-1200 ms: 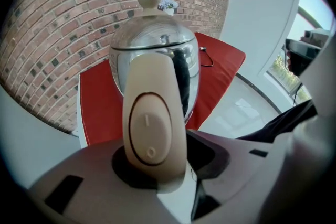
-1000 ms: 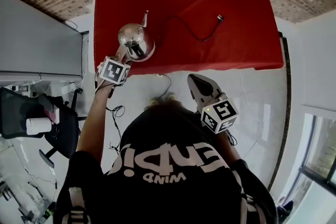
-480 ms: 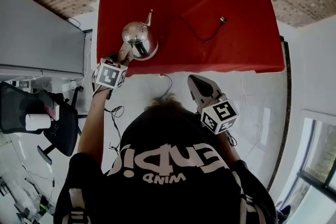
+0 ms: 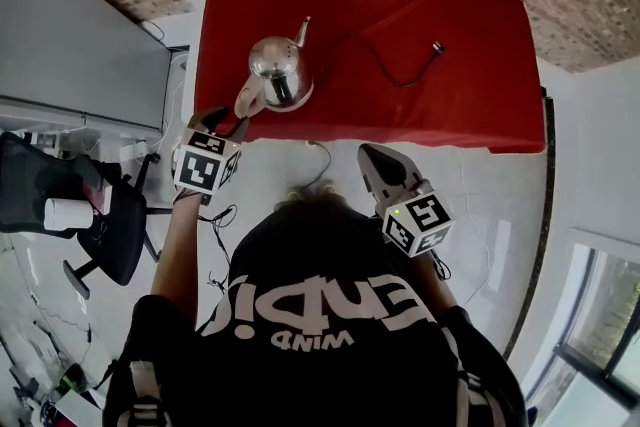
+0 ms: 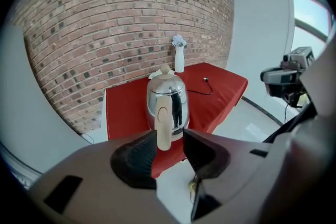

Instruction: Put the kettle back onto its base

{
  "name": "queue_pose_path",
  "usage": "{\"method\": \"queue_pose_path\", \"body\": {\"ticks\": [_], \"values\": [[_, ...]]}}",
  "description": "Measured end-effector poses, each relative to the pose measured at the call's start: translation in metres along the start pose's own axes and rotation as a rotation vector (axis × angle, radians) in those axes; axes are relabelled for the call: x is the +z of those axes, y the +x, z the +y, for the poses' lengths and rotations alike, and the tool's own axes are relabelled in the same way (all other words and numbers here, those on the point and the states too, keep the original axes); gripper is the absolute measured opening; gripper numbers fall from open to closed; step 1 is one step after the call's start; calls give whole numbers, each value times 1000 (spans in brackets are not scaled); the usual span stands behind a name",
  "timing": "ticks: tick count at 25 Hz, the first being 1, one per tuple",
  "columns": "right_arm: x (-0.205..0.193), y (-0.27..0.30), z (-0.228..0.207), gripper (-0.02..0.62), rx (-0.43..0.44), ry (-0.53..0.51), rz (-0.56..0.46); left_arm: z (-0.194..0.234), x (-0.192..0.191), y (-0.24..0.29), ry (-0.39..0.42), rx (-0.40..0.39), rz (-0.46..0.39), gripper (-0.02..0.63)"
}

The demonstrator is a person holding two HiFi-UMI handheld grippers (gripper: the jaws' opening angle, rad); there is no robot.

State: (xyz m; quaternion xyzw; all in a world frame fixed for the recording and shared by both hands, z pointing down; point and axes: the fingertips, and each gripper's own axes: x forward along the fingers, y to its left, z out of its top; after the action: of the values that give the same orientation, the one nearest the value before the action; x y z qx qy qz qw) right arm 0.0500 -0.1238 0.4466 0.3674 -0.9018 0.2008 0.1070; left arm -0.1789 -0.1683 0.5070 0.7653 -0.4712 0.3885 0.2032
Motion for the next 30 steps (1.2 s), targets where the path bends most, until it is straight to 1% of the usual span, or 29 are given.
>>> {"method": "queue_pose_path", "body": {"ticks": [5, 6, 11, 16, 19, 23, 27, 30], "values": [[3, 9, 12, 23, 42, -14, 9, -21, 5, -29, -78, -90, -95, 108], [3, 11, 14, 23, 50, -16, 10, -25, 6, -34, -85, -100, -108, 84], [6, 19, 27, 23, 98, -29, 10, -44, 7, -57, -142, -161, -198, 52], [9, 23, 39, 23, 153, -19, -14, -54, 6, -74, -194, -199, -314, 12], [10, 27, 45, 23, 169, -35, -8, -57, 7, -84, -213, -210, -391, 9], [12, 30, 50, 22, 192, -51, 1, -60, 10, -96, -217, -214, -490, 8], [14, 32, 56, 23, 217, -63, 4, -68, 10, -98, -185, -223, -497, 8], [17, 34, 59, 23, 236, -76, 2, -69, 10, -97, -181, -224, -490, 8]]}}
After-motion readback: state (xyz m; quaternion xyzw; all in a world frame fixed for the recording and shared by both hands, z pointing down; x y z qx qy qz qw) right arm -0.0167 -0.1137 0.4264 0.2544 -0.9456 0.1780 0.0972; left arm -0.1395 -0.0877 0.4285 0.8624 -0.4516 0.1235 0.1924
